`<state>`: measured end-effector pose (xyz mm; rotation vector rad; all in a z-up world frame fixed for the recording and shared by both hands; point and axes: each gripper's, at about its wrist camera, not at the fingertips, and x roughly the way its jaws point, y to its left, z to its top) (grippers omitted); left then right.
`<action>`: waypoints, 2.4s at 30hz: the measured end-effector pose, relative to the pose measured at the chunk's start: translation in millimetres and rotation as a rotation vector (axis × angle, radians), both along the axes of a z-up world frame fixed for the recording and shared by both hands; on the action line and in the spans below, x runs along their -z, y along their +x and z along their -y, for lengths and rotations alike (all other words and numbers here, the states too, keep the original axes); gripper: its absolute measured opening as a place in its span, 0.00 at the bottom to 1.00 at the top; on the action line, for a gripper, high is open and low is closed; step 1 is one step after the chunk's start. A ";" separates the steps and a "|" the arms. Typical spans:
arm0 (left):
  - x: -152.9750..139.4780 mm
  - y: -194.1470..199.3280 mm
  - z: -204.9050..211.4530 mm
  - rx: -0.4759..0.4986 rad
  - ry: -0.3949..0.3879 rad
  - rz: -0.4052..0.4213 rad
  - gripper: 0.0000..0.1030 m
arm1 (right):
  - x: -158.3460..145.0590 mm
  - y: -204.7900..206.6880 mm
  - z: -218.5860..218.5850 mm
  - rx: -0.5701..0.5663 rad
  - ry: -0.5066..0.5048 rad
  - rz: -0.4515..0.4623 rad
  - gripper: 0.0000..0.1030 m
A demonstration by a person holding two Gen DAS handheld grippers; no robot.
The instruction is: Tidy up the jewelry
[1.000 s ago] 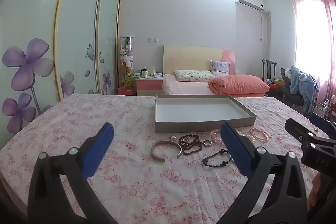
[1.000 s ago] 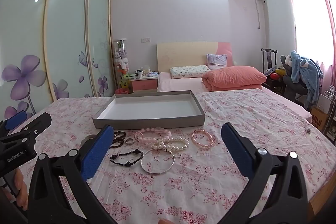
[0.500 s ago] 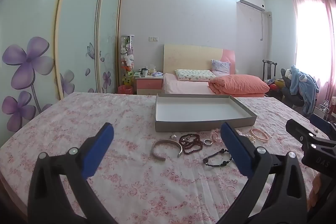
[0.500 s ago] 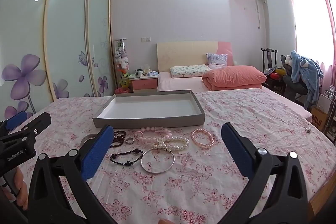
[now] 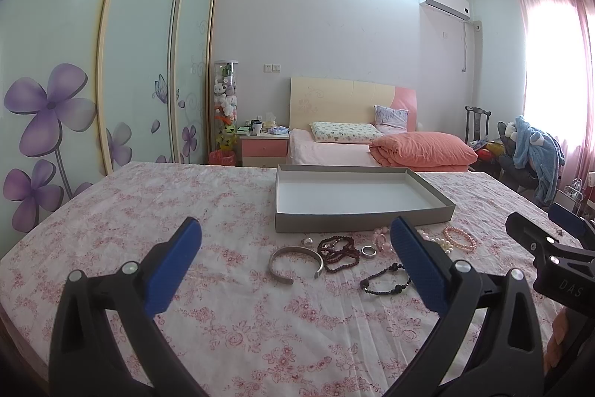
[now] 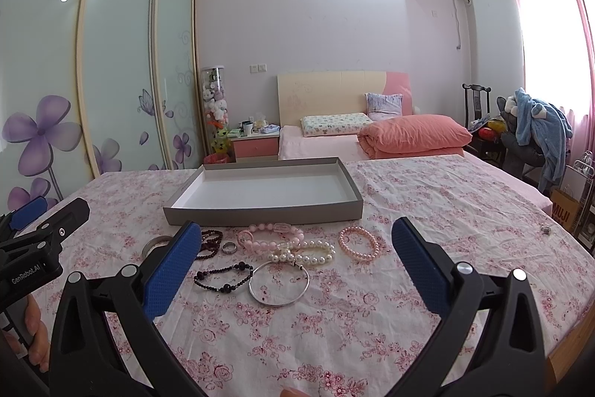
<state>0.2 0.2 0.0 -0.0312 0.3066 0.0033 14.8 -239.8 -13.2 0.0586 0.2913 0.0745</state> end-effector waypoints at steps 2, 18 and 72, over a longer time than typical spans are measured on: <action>0.0 0.1 -0.1 0.001 -0.001 -0.001 0.96 | 0.1 0.2 0.0 0.000 0.000 -0.001 0.98; 0.0 0.0 -0.1 0.001 -0.002 -0.002 0.96 | 1.8 1.1 -0.2 0.000 0.000 -0.004 0.98; 21.6 42.0 -9.4 -0.018 0.034 -0.206 0.96 | 63.5 64.7 -5.7 -0.073 -0.093 -0.453 0.95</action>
